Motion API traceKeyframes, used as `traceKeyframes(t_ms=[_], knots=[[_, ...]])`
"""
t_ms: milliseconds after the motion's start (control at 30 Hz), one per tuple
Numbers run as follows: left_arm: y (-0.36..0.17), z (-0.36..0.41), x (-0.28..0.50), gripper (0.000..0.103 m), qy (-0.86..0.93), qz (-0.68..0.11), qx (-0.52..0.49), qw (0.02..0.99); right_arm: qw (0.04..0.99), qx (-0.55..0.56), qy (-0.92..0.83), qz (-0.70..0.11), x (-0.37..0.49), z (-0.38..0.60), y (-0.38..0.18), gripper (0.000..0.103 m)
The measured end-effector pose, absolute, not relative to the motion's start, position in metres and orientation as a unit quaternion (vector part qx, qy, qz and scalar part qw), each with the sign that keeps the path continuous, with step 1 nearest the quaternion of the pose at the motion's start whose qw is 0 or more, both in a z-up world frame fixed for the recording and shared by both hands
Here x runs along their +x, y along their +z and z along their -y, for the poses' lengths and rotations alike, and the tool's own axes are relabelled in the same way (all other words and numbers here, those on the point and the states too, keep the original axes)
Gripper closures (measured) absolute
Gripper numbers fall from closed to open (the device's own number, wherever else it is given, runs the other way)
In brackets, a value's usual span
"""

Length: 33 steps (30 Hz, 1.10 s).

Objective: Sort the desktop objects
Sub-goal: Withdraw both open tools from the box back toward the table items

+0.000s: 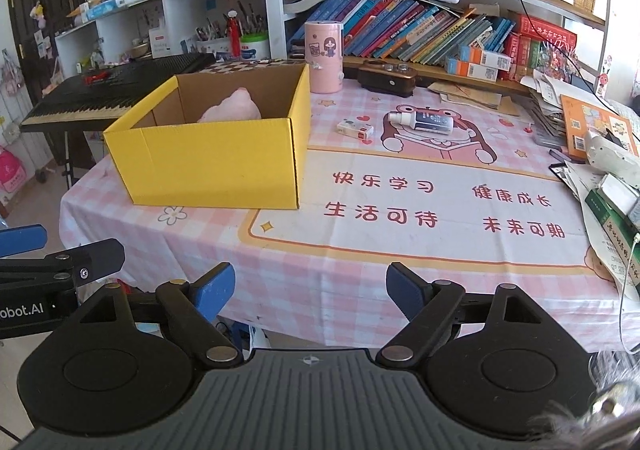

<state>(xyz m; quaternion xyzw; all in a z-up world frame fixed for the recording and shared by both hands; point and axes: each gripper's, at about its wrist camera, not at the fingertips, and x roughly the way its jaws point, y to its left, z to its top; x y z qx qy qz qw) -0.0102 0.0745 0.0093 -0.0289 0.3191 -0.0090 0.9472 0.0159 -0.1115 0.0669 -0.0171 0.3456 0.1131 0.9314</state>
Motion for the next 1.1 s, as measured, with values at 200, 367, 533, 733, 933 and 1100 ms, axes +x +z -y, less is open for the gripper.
traceKeyframes(t_ms=[200,367,533,733,933,1100], knots=[[0.004,-0.068,-0.005,0.007,-0.027,-0.33,-0.025,0.943,0.93,-0.015,0.096,-0.355,0.018,0.118,0.062,0.017],[0.002,-0.062,0.0,0.007,-0.044,-0.335,-0.021,0.941,0.929,-0.014,0.09,-0.359,0.022,0.123,0.059,0.017],[0.0,-0.051,0.011,0.007,-0.054,-0.339,-0.019,0.939,0.929,-0.014,0.082,-0.361,0.03,0.134,0.058,0.016],[-0.002,-0.032,0.027,0.007,-0.072,-0.343,-0.011,0.937,0.928,-0.008,0.067,-0.366,0.044,0.153,0.057,0.016],[-0.005,-0.008,0.048,0.007,-0.089,-0.35,-0.003,0.933,0.927,-0.002,0.054,-0.372,0.062,0.176,0.054,0.016],[-0.009,0.014,0.066,0.007,-0.102,-0.359,0.003,0.928,0.924,0.002,0.042,-0.381,0.079,0.198,0.049,0.016]])
